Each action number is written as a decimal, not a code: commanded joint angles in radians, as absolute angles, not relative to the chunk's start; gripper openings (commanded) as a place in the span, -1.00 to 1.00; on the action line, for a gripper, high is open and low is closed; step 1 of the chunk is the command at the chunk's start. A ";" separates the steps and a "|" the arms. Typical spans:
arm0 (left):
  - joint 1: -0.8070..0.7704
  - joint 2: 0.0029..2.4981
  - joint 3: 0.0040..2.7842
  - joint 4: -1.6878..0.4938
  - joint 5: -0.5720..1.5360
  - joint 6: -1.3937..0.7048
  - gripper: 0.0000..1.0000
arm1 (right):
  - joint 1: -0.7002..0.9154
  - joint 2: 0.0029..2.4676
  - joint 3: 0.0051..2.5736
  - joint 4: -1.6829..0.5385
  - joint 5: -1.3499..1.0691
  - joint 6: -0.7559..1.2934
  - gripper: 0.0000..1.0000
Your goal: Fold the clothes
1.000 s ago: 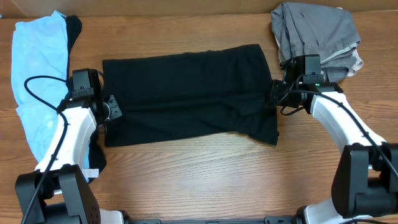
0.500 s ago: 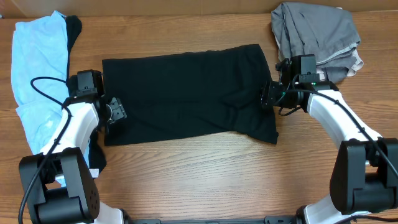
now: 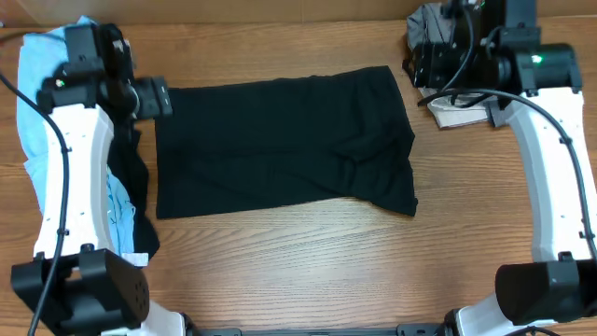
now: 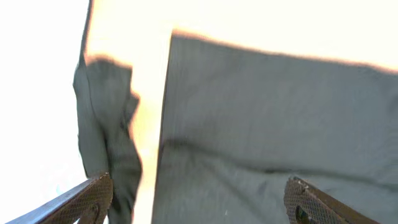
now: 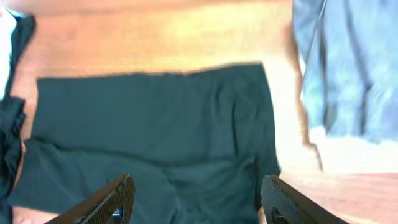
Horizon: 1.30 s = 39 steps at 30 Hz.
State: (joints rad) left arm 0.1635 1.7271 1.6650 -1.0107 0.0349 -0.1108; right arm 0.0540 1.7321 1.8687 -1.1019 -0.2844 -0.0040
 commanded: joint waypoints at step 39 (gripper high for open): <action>0.163 2.482 2.094 -0.757 0.018 0.105 0.30 | 0.137 1.826 1.897 -1.044 -0.271 -0.031 0.23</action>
